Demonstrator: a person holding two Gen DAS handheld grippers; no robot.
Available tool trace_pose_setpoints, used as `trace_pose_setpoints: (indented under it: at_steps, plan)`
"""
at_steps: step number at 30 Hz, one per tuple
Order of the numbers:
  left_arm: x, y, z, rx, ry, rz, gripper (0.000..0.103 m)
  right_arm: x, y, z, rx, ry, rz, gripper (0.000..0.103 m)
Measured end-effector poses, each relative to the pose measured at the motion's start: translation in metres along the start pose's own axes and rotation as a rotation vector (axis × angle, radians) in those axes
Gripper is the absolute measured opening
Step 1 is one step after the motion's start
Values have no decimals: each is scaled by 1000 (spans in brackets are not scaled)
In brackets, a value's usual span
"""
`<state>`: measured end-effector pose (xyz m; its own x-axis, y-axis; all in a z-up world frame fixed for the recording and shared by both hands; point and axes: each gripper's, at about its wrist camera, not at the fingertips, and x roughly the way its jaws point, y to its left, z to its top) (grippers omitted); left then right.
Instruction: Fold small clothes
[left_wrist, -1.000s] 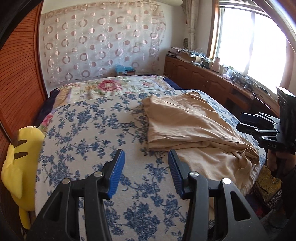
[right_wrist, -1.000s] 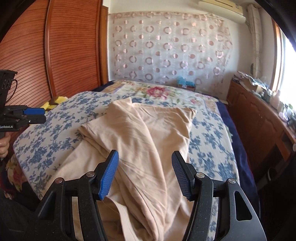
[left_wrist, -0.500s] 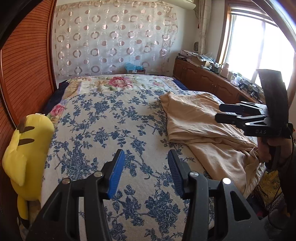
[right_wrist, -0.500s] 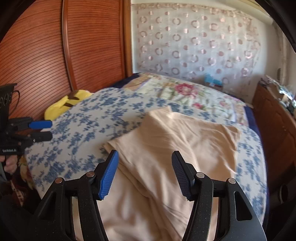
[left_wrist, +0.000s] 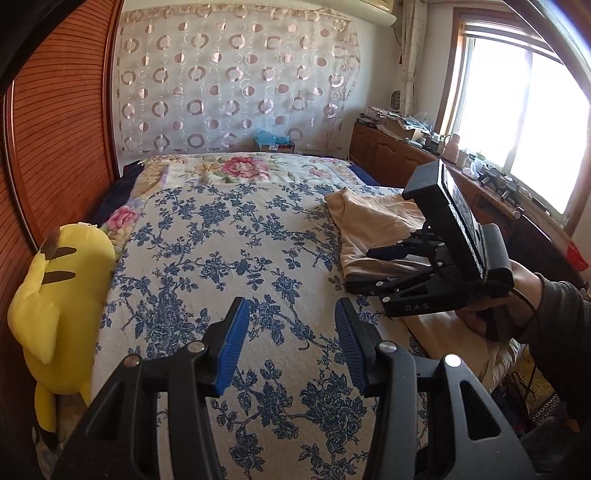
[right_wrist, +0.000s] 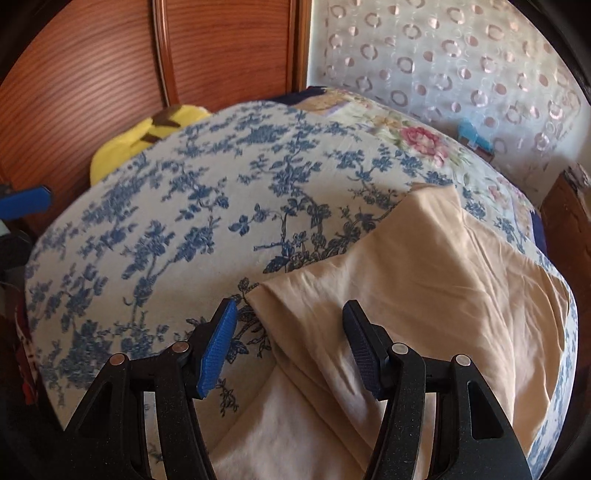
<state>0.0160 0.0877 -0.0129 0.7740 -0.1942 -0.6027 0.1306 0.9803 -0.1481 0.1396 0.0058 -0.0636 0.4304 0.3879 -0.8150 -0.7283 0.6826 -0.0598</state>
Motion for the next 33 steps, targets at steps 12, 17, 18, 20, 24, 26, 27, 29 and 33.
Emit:
trace_pose_setpoints:
  at_steps: [12,17,18,20,24,26,27,29,33]
  plan:
    - [4,-8,-6,5,13,-24,47,-33,-41,11,17,-84,-69,4]
    - [6,-13,-7,8,15,-36,47,-75,-106,21,122,-167,-148,4]
    - [7,-14,-7,8,17,-39,47,-80,-115,22,130,-175,-162,4]
    - [8,-16,-8,12,20,-43,47,-88,-137,25,153,-186,-209,4]
    - [10,-20,-9,18,29,-46,47,-89,-179,26,216,-179,-289,4]
    - [10,-20,-9,17,31,-46,47,-86,-196,26,238,-177,-337,3]
    - [11,-20,-9,15,32,-46,47,-82,-206,25,251,-172,-372,3]
    - [12,-22,-10,17,36,-49,47,-76,-223,21,278,-145,-419,4]
    - [15,-26,-13,30,46,-56,47,-59,-243,5,321,-78,-510,8]
